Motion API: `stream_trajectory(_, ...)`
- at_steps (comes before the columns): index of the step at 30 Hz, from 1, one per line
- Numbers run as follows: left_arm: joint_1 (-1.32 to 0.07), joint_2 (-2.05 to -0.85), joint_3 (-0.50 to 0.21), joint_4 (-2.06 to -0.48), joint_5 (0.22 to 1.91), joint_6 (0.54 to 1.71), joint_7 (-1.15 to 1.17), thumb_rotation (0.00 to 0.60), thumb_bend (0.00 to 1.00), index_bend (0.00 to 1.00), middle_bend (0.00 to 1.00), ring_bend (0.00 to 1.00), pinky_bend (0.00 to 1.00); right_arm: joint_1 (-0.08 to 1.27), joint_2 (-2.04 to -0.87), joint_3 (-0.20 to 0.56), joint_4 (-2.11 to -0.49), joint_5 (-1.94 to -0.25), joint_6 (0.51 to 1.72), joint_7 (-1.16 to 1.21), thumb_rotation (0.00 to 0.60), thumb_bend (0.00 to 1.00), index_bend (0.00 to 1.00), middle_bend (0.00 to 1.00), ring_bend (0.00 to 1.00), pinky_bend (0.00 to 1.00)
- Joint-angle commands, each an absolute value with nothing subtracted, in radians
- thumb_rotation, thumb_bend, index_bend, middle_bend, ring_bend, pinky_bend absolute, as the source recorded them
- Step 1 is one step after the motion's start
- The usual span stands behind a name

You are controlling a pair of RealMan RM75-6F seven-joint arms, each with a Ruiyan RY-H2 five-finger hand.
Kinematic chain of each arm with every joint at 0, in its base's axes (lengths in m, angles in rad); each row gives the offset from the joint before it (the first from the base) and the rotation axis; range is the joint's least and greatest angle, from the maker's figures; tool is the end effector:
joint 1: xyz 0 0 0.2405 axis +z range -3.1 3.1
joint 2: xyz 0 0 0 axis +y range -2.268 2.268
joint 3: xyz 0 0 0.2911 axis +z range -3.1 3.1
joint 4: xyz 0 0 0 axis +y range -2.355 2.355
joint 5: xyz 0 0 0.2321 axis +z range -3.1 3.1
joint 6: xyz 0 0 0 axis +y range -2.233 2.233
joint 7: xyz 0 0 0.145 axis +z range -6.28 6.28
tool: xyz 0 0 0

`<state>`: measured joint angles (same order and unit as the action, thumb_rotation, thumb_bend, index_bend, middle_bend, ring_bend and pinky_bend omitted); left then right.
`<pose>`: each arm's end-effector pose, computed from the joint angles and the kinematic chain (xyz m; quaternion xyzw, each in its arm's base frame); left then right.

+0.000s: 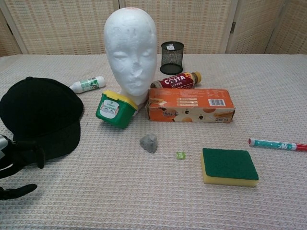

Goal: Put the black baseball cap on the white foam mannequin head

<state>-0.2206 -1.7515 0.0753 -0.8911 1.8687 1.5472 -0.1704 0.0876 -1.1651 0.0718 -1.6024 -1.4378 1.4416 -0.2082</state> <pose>-0.3244 0.1982 -0.0487 -0.7244 -0.3014 -0.4796 0.3929 -0.3571 -0.1922 0.1389 0.6129 -0.3573 0.3213 0.6272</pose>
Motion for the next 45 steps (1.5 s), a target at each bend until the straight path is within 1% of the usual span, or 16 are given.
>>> stream_trajectory(1, -0.242, -1.851, 0.057, -0.714, 1.862, 1.583, -0.144, 0.600, 0.29, 0.53, 1.00, 1.00, 1.00, 0.090, -1.161, 0.069, -1.608, -1.433, 1.431, -0.209, 0.600, 0.02, 0.00, 0.00, 0.00, 0.00)
stream_trajectory(6, -0.253, -1.928, 0.059, -0.543, 1.854, 1.613, -0.153, 0.600, 0.29, 0.50, 1.00, 1.00, 1.00, 0.094, -1.154, 0.065, -1.618, -1.425, 1.415, -0.216, 0.600, 0.02, 0.00, 0.00, 0.00, 0.00)
stream_trajectory(10, -0.262, -1.992, 0.056, -0.408, 1.844, 1.664, -0.163, 0.600, 0.30, 0.49, 1.00, 1.00, 1.00, 0.096, -1.149, 0.064, -1.625, -1.417, 1.405, -0.222, 0.600, 0.02, 0.00, 0.00, 0.00, 0.00)
stream_trajectory(16, -0.268, -2.049, 0.049, -0.287, 1.806, 1.665, -0.193, 0.600, 0.30, 0.48, 1.00, 1.00, 1.00, 0.099, -1.137, 0.059, -1.639, -1.405, 1.387, -0.230, 0.600, 0.02, 0.00, 0.00, 0.00, 0.00)
stream_trajectory(25, -0.268, -2.076, 0.058, -0.202, 1.766, 1.628, -0.198, 0.600, 0.32, 0.47, 1.00, 1.00, 1.00, 0.101, -1.127, 0.055, -1.650, -1.401, 1.378, -0.233, 0.600, 0.02, 0.00, 0.00, 0.00, 0.00)
stream_trajectory(32, -0.265, -2.069, 0.060, -0.181, 1.741, 1.639, -0.198, 0.600, 0.37, 0.48, 1.00, 1.00, 1.00, 0.103, -1.120, 0.050, -1.658, -1.398, 1.370, -0.234, 0.600, 0.02, 0.00, 0.00, 0.00, 0.00)
stream_trajectory(37, -0.265, -2.061, 0.055, -0.175, 1.725, 1.655, -0.200, 0.600, 0.41, 0.53, 1.00, 1.00, 1.00, 0.104, -1.114, 0.046, -1.666, -1.400, 1.363, -0.233, 0.600, 0.02, 0.00, 0.00, 0.00, 0.00)
stream_trajectory(40, -0.266, -2.056, 0.048, -0.172, 1.712, 1.662, -0.203, 0.600, 0.47, 0.61, 1.00, 1.00, 1.00, 0.105, -1.110, 0.043, -1.670, -1.401, 1.359, -0.231, 0.600, 0.02, 0.00, 0.00, 0.00, 0.00)
stream_trajectory(42, -0.274, -2.042, 0.021, -0.160, 1.680, 1.654, -0.206, 0.600, 0.49, 0.65, 1.00, 1.00, 1.00, 0.107, -1.103, 0.036, -1.679, -1.404, 1.349, -0.226, 0.600, 0.02, 0.00, 0.00, 0.00, 0.00)
stream_trajectory(45, -0.283, -2.029, 0.001, -0.154, 1.652, 1.639, -0.214, 0.600, 0.50, 0.70, 1.00, 1.00, 1.00, 0.108, -1.093, 0.032, -1.688, -1.408, 1.344, -0.222, 0.600, 0.02, 0.00, 0.00, 0.00, 0.00)
